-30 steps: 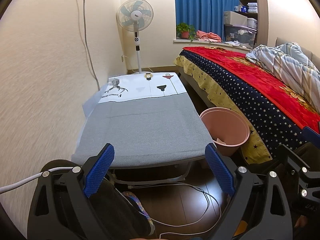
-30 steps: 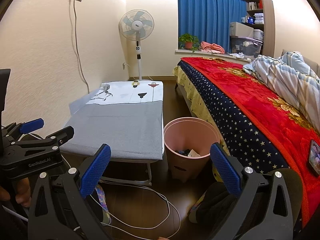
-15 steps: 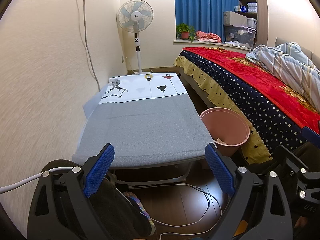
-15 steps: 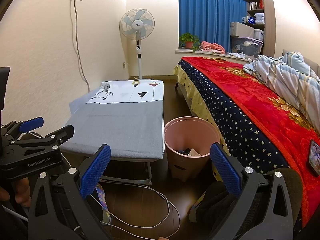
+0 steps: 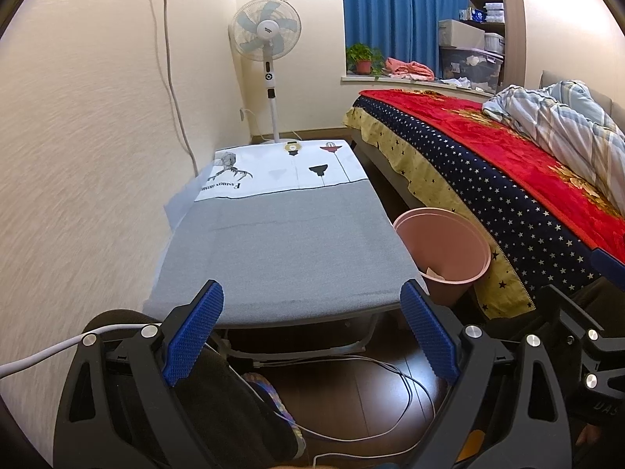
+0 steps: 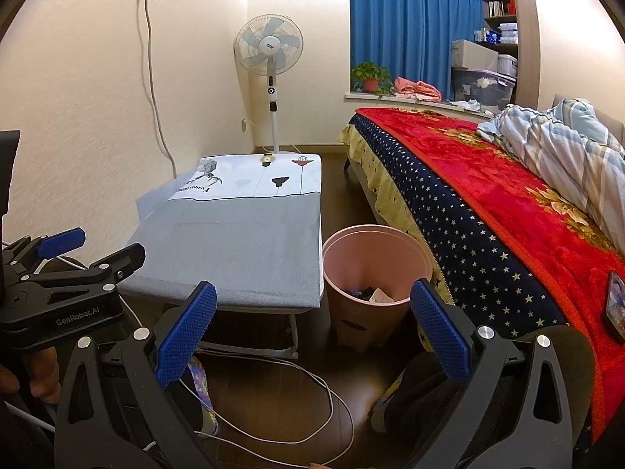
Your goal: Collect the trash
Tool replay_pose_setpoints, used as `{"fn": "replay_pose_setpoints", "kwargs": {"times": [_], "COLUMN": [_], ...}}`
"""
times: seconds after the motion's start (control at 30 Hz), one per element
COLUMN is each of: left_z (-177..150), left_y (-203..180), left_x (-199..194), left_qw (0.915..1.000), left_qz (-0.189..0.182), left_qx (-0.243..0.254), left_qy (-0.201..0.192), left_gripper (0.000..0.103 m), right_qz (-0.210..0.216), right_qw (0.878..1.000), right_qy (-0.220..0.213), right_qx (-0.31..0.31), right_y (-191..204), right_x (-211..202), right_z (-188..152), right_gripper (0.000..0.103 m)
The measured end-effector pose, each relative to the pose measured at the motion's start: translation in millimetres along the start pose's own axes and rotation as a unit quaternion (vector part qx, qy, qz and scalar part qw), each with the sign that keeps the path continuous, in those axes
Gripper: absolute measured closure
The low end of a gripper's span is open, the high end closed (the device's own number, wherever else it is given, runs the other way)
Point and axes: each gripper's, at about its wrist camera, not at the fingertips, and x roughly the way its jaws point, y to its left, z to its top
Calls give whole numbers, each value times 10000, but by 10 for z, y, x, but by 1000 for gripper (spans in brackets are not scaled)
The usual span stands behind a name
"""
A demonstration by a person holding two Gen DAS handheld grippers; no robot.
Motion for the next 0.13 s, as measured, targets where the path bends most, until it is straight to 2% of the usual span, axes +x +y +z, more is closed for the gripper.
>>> {"fn": "replay_pose_setpoints", "kwargs": {"times": [0.13], "left_z": [-5], "left_y": [-22], "left_x": [-7], "left_qw": [10000], "left_qz": [17], "left_qx": [1], "left_qy": [8], "left_gripper": [14], "right_qz": [13], "right_qw": [10000], "right_qy": [21], "right_qx": [-1], "right_y": [-3], "right_x": [21], "right_z": [-14], "right_gripper": [5]}}
